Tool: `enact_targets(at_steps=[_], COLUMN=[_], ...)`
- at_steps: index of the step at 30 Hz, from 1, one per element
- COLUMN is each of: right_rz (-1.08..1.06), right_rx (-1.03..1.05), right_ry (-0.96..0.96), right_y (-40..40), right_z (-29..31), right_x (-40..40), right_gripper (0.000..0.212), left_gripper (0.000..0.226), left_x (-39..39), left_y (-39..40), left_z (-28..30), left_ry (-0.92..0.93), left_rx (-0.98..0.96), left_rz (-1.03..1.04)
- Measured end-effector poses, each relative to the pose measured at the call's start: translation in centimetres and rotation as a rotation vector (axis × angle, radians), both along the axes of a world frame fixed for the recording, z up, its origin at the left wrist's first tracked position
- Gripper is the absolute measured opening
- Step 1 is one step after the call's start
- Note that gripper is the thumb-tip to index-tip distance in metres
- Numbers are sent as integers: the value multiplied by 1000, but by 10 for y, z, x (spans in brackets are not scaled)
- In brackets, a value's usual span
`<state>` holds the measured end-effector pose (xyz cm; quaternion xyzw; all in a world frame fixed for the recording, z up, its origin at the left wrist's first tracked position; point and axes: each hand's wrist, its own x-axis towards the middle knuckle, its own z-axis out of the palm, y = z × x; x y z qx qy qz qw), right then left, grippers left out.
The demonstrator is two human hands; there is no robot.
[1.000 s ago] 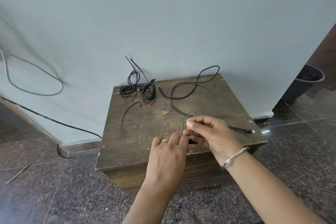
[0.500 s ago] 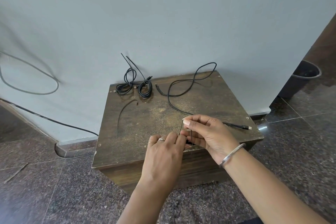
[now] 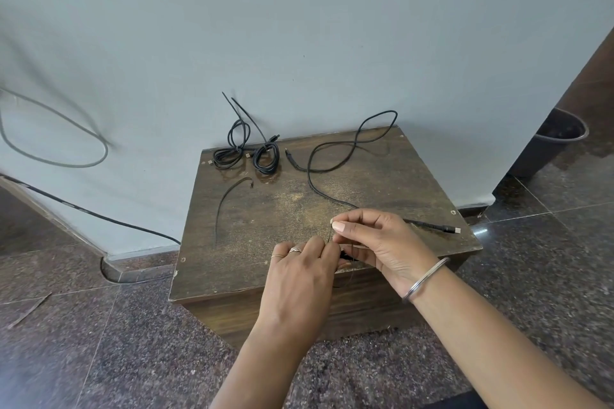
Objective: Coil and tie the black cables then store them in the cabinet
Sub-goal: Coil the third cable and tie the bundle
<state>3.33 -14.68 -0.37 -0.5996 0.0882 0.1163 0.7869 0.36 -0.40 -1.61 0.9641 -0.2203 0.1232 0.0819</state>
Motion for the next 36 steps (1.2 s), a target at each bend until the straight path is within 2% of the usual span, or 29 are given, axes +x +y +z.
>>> enact_targets(at_steps=[6,9,11,12,15,18,22,26,31,33,36], right_rz=[115,125,128,141,177,183,123,52,-30,-55,-87], right_rx=[-140,-141,-138,-170,-264,-290,-285,-272,-301,-281,-254], right_ry=[-28,-1,-3,-26,-82,-129,-193,-218,-272,-265,-251], right_y=[0,-2,-3,-3,-4,-3,3,9,14,14,15], right_z=[-3,-3,-3,-2,-3,-3,-5,-8,-10,-11,-12], right_x=[-1,0,-1,-1,-2,-2,-3,-4,-6,-5,-6], right_gripper=[5,12,16,15,11,5,11,13,14,12,9], left_gripper=[31,30,21,14,28,19,13,8,23,16,3], left_x=[-1,-1,-1,-1,-1,0,3,1,1,0,0], left_y=[1,2,1,1,-2,1,4,2,2,1,3], left_z=[1,1,2,4,9,6,3,4,7,7,2], left_ry=[28,33,18,6,-1,27,105,92,19,35,109], left_rx=[-42,-60,-86,-92,-96,-130,-169,-249,-326,-379,-556], left_rz=[-25,-24,-35,-48,-48,-48,-25,-6,-18,-25,6])
